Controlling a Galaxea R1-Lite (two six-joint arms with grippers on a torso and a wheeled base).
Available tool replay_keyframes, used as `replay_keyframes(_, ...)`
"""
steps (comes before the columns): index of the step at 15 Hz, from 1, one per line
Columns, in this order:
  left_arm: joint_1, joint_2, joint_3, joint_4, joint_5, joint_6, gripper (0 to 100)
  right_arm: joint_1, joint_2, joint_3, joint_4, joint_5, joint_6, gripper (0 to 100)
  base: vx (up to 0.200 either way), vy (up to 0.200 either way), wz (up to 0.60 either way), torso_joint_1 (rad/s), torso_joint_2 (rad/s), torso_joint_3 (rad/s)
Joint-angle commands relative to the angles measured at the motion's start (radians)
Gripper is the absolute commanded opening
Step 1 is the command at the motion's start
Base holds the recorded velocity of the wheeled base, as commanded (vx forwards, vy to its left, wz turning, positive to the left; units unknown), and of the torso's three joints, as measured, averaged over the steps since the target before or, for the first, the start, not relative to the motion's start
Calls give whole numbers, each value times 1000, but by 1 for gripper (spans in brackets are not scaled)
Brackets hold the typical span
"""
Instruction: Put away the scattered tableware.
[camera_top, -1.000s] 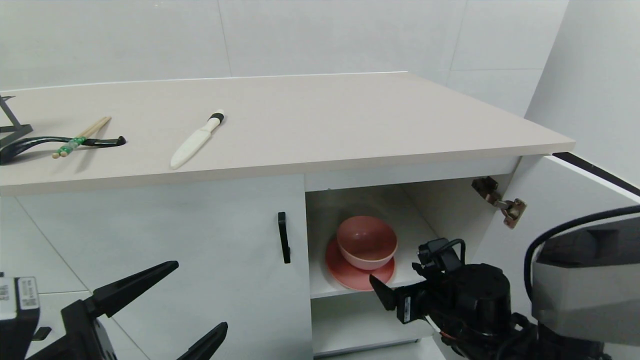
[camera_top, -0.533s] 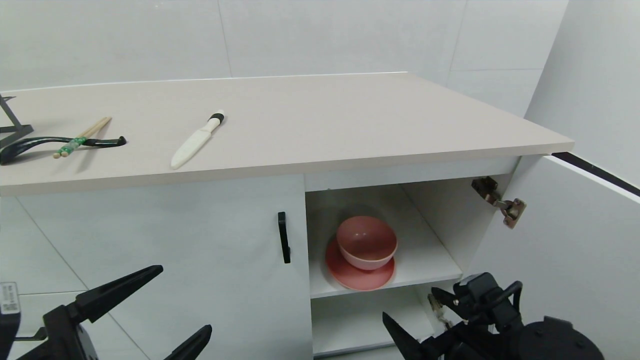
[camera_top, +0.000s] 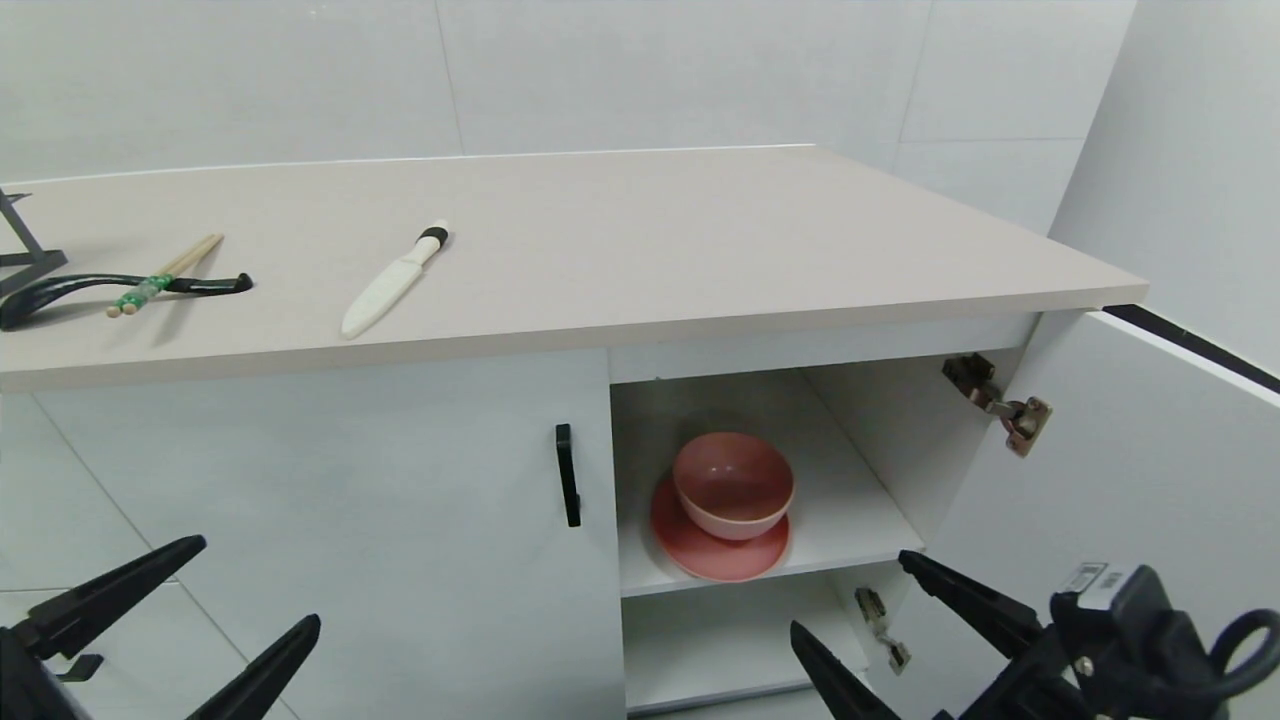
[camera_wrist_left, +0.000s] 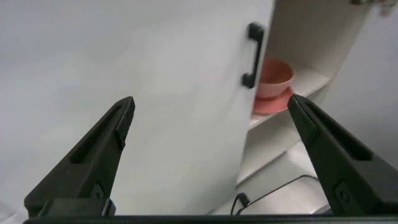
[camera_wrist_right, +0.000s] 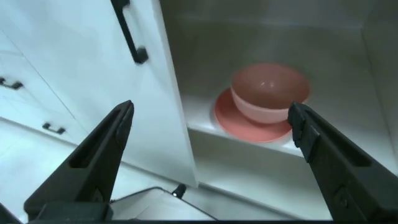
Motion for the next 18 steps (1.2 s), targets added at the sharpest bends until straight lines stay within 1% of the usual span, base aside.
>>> replay_keyframes(1, 108, -190, 0, 129, -2, 4, 100, 4, -170, 0, 116, -18, -3, 100, 0, 0, 0, 0, 0, 0)
replay_keyframes(2, 148, -257, 0, 169, -5, 1, 100, 4, -233, 0, 188, -27, 1, 100, 0, 0, 0, 0, 0, 0)
replay_keyframes(3, 156, -273, 0, 177, -8, -1, 100, 4, -248, 0, 204, -29, 1, 100, 0, 0, 0, 0, 0, 0)
replay_keyframes(4, 196, -311, 0, 194, -43, -6, 100, 1, -311, 0, 273, -42, -1, 100, 0, 0, 0, 0, 0, 0)
replay_keyframes(5, 220, -323, 0, 207, -55, -10, 100, -16, -334, 0, 334, -73, 1, 100, 0, 0, 0, 0, 0, 0)
replay_keyframes(6, 229, -328, 0, 214, -55, -10, 100, -28, -337, 0, 353, -84, 2, 100, 0, 0, 0, 0, 0, 0)
replay_keyframes(7, 245, -357, 0, 252, -55, -12, 100, -90, -357, 0, 417, -118, 4, 100, 0, 0, 0, 0, 0, 0)
replay_keyframes(8, 255, -383, 0, 290, -55, -12, 100, -116, -371, 0, 445, -118, 7, 100, 0, 0, 0, 0, 0, 0)
replay_keyframes(9, 266, -409, 0, 329, -55, -12, 100, -160, -374, 0, 477, -119, 10, 100, 0, 0, 0, 0, 0, 0)
replay_keyframes(10, 280, -435, 0, 375, -55, -12, 100, -238, -374, 0, 514, -118, 11, 100, 0, 0, 0, 0, 0, 0)
replay_keyframes(12, 286, -463, 0, 418, -55, -18, 100, -332, -385, 0, 564, -108, 14, 100, 0, 0, 0, 0, 0, 0)
replay_keyframes(14, 300, -486, 0, 428, -55, -45, 100, -343, -446, 0, 629, -81, 5, 100, 0, 0, 0, 0, 0, 0)
replay_keyframes(15, 309, -523, 0, 451, -57, -65, 100, -343, -520, 0, 695, -41, -7, 100, 0, 0, 0, 0, 0, 0)
replay_keyframes(16, 329, -561, 0, 487, -57, -81, 100, -346, -593, 0, 779, -24, -42, 100, 0, 0, 0, 0, 0, 0)
replay_keyframes(18, 340, -573, 0, 513, -69, -85, 100, -347, -688, 0, 879, -27, -85, 100, 0, 0, 0, 0, 0, 0)
